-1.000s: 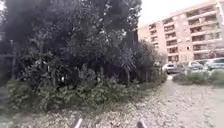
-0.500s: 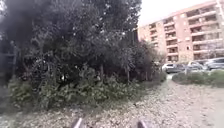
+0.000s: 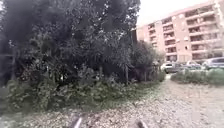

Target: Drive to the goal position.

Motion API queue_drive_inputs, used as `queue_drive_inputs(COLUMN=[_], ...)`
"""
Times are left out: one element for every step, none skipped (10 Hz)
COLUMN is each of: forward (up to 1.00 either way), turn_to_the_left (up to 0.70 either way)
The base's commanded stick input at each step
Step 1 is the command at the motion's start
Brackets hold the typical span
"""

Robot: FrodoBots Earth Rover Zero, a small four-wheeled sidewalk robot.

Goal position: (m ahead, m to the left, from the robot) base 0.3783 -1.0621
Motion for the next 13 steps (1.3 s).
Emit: queue_drive_inputs(forward=[0.0,0.0,0.0,0.0,0.0,0.0,0.0,0.0,0.0,0.0,0.0,0.0,0.0], turn_to_the_left=[-1.0,-1.0,-1.0,-1.0,-1.0,-1.0,-1.0,-1.0,-1.0,-1.0,-1.0,-1.0,-1.0])
